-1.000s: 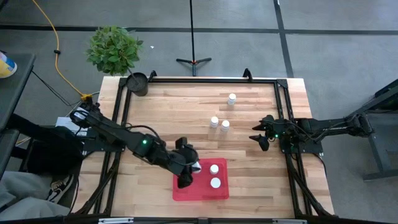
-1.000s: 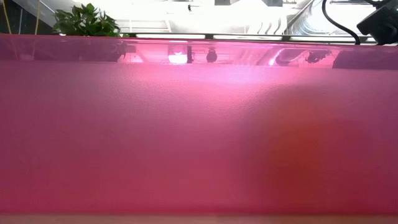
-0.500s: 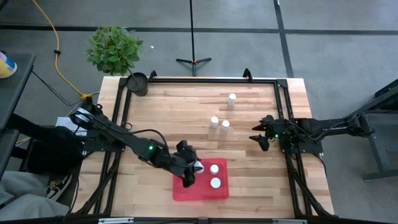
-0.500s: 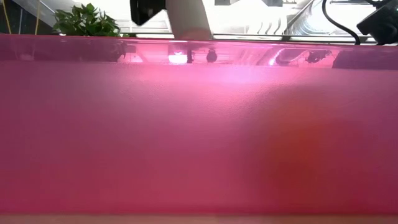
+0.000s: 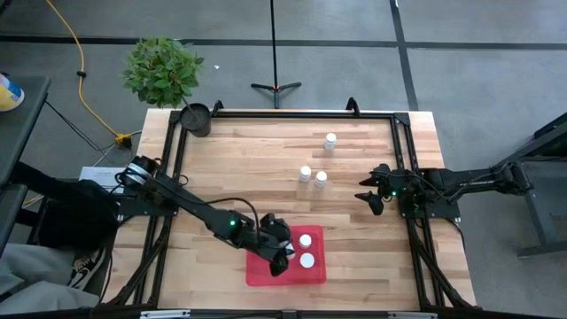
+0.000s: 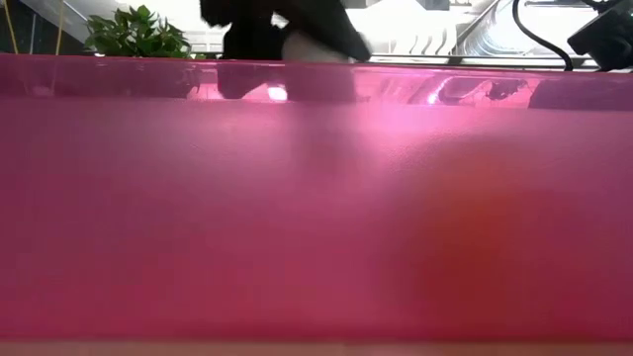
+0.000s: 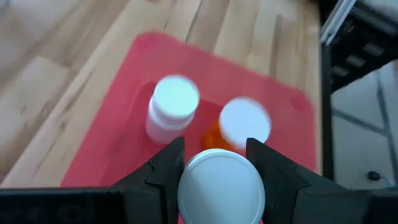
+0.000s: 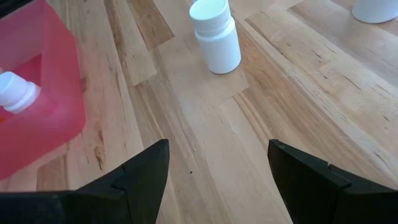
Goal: Pick and place pill bottles into a basket
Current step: Put the white pill bottle into the pink bin
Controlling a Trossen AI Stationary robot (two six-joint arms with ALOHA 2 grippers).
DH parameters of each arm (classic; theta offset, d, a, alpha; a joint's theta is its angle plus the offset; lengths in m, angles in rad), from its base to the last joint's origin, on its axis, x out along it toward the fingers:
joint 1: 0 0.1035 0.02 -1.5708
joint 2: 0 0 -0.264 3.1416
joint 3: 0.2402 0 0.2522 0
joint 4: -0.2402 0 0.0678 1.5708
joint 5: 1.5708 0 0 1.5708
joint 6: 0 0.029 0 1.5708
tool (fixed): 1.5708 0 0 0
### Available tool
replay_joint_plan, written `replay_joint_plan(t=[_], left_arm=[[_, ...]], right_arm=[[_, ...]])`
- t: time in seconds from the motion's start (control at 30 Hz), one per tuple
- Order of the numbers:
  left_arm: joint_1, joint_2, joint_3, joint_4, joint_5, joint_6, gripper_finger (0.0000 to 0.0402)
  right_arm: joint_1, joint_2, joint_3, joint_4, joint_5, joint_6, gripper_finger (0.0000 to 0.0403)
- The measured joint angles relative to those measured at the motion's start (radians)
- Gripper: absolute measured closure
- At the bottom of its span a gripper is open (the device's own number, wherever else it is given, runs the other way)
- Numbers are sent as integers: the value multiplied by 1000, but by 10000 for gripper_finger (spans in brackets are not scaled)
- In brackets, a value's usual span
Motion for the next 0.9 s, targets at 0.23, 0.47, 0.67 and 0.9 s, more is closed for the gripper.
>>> replay_joint_plan(t=[0.23, 0.47, 0.67, 0.9], left_arm=[[-3, 15, 8, -38, 56, -1, 216], [-36, 24, 9, -50, 60, 17, 216], [-56, 39, 10, -50, 30, 46, 216], [-52, 70, 27, -54, 29, 141, 216]], right_arm=[[0, 0, 0, -4, -2, 0, 139], [0, 0, 0, -7, -2, 0, 139], [0, 0, 0, -7, -3, 0, 139], [0, 0, 0, -7, -3, 0, 139]])
